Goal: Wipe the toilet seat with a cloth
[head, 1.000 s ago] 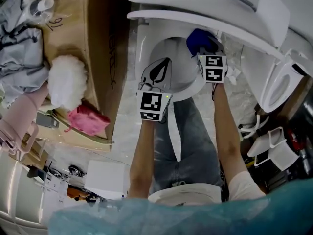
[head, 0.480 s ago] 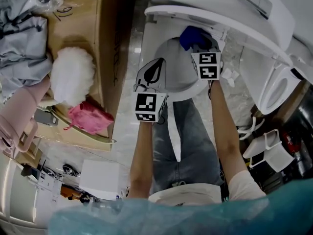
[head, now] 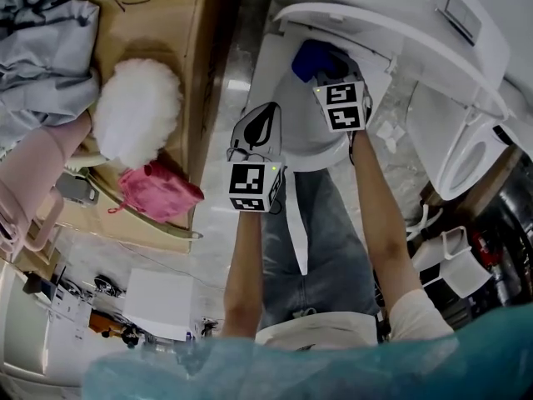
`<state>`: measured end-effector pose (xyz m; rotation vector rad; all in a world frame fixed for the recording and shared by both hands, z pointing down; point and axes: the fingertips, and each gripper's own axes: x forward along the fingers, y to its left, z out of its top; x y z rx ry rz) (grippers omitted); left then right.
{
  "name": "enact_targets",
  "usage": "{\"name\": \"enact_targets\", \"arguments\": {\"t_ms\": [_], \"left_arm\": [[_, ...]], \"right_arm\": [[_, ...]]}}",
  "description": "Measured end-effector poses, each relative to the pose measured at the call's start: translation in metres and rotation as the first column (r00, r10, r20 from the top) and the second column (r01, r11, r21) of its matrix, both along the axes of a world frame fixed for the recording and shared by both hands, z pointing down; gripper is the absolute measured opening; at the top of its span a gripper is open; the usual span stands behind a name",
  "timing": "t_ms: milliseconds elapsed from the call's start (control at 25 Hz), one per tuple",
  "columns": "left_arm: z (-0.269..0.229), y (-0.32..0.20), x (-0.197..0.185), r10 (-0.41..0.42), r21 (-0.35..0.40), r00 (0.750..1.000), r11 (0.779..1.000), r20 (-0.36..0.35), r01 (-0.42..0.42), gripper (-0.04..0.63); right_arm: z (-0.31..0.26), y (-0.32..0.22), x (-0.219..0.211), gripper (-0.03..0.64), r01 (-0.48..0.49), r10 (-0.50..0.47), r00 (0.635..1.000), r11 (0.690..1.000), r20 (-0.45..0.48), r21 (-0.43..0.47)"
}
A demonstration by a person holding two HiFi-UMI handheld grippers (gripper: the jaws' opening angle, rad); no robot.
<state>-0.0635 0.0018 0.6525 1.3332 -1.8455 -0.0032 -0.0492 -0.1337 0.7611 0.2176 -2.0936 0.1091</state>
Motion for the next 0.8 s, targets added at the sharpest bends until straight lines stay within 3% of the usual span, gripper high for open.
{"name": "enact_targets", "arguments": {"t_ms": [800], "left_arm": [[0.002, 0.055, 0.014, -0.069, -0.016, 0.997, 0.998, -0.043, 0.069, 0.011]], "right_arm": [[0.005, 0.068, -0.043, 0.029, 0.218, -0.218, 0.976, 0.975, 0.011, -0.034]]}}
